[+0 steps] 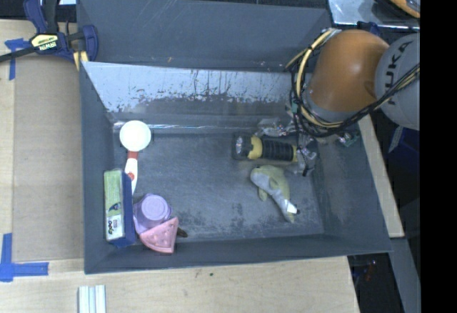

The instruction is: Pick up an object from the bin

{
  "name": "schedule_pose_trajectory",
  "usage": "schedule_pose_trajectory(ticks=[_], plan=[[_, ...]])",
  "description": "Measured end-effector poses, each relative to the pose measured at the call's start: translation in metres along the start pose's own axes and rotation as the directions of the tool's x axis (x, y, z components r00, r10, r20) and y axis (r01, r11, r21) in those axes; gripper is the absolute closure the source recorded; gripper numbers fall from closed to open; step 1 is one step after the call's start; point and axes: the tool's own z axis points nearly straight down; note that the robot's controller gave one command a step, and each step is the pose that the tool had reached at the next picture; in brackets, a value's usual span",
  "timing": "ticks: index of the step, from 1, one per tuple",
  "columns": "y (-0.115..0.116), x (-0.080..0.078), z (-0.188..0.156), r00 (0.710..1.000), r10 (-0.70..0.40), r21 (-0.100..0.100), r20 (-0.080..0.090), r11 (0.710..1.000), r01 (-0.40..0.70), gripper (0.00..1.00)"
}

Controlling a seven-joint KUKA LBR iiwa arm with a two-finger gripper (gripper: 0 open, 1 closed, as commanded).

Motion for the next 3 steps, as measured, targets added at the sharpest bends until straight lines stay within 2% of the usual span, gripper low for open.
schedule_pose_trajectory(ticks=[1, 2, 3], plan=[[0.015, 0.005, -0.018, 0.968, 0.251, 0.011, 0.010, 0.968, -0.251, 0.00], [-0.011, 0.002, 0.007, 0.990, 0.142, 0.004, 0.006, 0.990, -0.142, 1.00], [-0.011, 0.002, 0.007, 0.990, 0.142, 0.004, 0.006, 0.990, -0.142, 1.00]])
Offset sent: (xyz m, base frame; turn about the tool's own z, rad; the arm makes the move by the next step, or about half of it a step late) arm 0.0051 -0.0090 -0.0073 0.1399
